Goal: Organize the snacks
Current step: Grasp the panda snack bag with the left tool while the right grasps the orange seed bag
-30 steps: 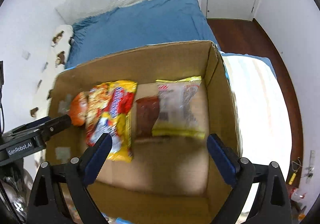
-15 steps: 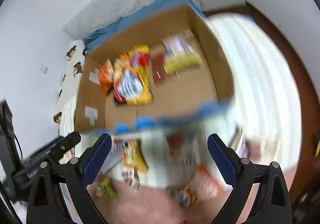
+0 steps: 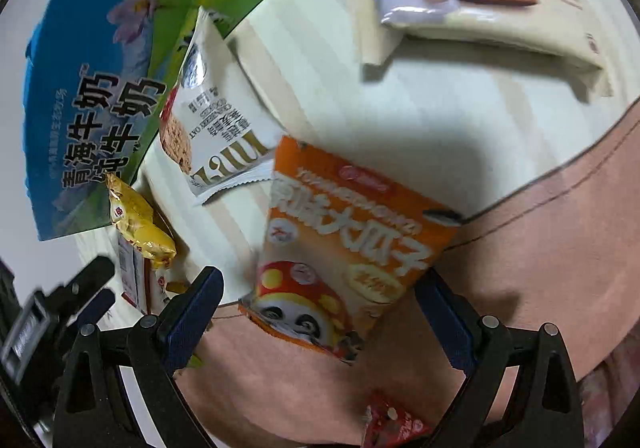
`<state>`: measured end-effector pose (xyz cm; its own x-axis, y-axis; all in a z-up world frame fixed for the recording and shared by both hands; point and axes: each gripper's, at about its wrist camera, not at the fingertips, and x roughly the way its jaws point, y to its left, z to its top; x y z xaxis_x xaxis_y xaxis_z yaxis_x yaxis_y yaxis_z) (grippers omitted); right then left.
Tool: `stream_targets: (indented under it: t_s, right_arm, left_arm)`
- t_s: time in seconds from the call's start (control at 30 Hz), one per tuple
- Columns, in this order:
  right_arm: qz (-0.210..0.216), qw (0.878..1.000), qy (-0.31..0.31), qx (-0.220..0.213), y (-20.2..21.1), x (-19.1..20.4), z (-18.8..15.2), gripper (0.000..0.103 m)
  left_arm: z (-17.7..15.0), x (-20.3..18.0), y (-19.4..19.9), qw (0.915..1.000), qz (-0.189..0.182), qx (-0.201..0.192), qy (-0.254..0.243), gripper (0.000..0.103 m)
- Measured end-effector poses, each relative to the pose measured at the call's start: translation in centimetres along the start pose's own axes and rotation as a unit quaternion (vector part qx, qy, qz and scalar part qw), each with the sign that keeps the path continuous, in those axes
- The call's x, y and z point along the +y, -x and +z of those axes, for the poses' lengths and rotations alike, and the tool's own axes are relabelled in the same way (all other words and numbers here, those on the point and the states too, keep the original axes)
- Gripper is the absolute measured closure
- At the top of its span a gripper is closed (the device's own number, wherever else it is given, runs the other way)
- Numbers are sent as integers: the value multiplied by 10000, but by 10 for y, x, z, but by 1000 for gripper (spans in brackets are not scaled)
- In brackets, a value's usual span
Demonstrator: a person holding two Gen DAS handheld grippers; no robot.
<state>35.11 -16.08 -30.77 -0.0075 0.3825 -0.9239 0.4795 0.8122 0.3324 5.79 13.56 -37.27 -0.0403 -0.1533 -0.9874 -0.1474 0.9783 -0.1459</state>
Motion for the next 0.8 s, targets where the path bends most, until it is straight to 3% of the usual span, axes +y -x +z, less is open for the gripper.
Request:
stream_targets:
  t_s: [0.03,0.07,0.1,0.2,0.27,0.4,0.6,0.8]
  right_arm:
    - [-49,10000,33,-44,-2,1,-1,9]
    - [-117,9999,69,-99,-4,2,-3,23]
    - [-251,9995,164,-140,-5,4,-4,29]
    - [-444,9972,583,-126,-4,15,-6,41]
    - [-582,9943,895,-80,-2,21,-7,43]
    - [-839,9848,1509,169,-6,28,-9,43]
    - [-1199,9662,2240,442,-13,30,-31,43]
    - [-1245,9606,2413,590,-17,17,-58,43]
  left_arm:
    - [4,-2,-6,10000,-30,55,13,17]
    - [9,-4,-12,9999,-103,107,31,17]
    - [15,-7,-18,9997,-162,151,41,17]
    - [26,-13,-30,9998,-162,135,-24,20]
    - [31,-17,-38,9998,-156,129,-77,42]
    - [28,-23,-42,9998,-40,72,-178,51]
    - [-23,-40,-42,9987,21,292,-425,52]
    - [-87,-52,-53,9954,189,662,-663,52]
